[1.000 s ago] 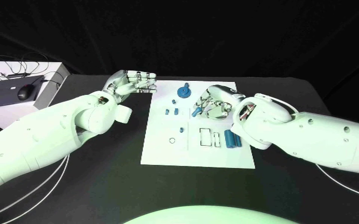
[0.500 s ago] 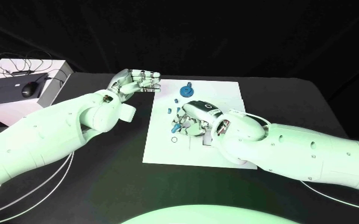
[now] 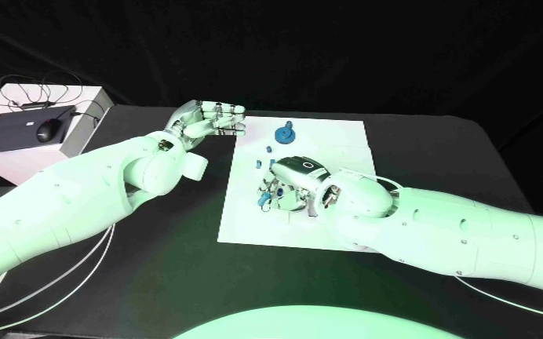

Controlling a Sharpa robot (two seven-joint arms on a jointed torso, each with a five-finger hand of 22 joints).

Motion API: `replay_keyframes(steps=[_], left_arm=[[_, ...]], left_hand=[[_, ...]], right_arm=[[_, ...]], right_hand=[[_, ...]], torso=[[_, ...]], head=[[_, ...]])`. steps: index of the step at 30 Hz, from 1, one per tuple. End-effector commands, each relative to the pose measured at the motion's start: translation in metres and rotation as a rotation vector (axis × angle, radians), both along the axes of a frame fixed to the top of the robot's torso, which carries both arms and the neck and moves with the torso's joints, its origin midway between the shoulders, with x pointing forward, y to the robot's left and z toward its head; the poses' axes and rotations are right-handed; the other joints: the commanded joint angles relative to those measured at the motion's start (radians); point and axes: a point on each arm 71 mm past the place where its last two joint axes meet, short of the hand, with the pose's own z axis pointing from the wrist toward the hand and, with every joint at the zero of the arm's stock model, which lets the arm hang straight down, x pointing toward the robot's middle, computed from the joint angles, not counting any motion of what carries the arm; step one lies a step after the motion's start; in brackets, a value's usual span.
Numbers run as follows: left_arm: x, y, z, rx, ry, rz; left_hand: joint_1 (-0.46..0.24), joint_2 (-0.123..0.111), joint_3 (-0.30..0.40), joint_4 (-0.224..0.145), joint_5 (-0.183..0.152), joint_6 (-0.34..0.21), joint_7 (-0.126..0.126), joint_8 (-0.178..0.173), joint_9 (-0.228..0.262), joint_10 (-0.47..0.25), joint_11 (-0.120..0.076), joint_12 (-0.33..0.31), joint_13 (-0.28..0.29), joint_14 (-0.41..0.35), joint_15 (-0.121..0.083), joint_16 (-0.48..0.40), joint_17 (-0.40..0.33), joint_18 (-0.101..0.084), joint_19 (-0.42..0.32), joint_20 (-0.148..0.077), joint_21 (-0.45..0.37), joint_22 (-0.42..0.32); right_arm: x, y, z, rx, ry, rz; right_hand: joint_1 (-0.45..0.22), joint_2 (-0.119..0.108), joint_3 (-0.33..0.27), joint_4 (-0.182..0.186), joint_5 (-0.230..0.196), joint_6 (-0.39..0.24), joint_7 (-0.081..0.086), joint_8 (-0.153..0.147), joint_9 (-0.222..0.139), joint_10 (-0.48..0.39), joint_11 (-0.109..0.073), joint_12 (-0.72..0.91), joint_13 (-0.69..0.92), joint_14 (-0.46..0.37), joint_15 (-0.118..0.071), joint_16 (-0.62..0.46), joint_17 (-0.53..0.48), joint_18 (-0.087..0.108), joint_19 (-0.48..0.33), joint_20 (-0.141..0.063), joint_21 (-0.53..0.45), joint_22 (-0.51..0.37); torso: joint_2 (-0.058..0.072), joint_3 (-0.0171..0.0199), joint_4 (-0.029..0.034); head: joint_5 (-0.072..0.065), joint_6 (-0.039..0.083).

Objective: Assemble the parts on the task board

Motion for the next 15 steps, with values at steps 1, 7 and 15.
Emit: replay_keyframes(steps=[1, 7, 15], left_arm=[[-0.0004, -0.0014, 0.0009, -0.013, -0.004, -0.012], [-0.0004, -0.0010, 0.0009, -0.012, -0.004, -0.012], [-0.0005, -0.0005, 0.0010, -0.011, -0.003, -0.012]], left_hand=[[-0.002, -0.005, 0.003, -0.004, 0.002, 0.003, 0.004, 0.000, 0.000, -0.004, 0.000, -0.003, -0.001, -0.001, 0.001, 0.001, 0.001, -0.007, 0.000, -0.002, 0.006, -0.001], [-0.002, -0.005, 0.003, -0.004, 0.002, 0.003, 0.004, 0.000, 0.000, -0.004, 0.000, -0.003, -0.001, -0.001, 0.001, 0.001, 0.001, -0.007, 0.000, -0.002, 0.006, -0.001], [-0.002, -0.005, 0.003, -0.004, 0.002, 0.003, 0.004, 0.000, 0.000, -0.004, 0.000, -0.003, -0.001, -0.001, 0.001, 0.001, 0.001, -0.007, 0.000, -0.002, 0.006, -0.001]], right_arm=[[-0.0033, 0.0020, -0.0032, -0.060, 0.003, 0.030], [-0.0048, 0.0012, -0.0056, -0.103, 0.002, 0.039], [-0.0052, 0.0004, -0.0062, -0.131, -0.016, 0.041]], right_hand=[[0.012, 0.024, 0.002, -0.003, 0.004, 0.012, -0.001, 0.006, 0.050, 0.029, -0.024, 0.001, 0.002, 0.000, -0.004, 0.005, -0.002, -0.004, 0.082, -0.005, -0.004, 0.083], [0.011, 0.025, 0.002, -0.004, 0.002, 0.012, -0.001, 0.006, 0.050, 0.029, -0.024, 0.001, 0.002, 0.000, -0.003, 0.006, -0.002, -0.004, 0.082, -0.005, -0.003, 0.083], [0.011, 0.025, 0.002, -0.004, 0.002, 0.012, -0.001, 0.006, 0.050, 0.029, -0.024, 0.001, 0.002, 0.000, -0.003, 0.006, -0.002, -0.004, 0.082, -0.005, -0.003, 0.083]], torso=[[0.001, -0.0001, -0.0007], [0.000, 0.0001, -0.0006], [0.000, -0.0002, 0.0001]], head=[[0.001, -0.003], [0.001, -0.007], [-0.001, -0.010]])
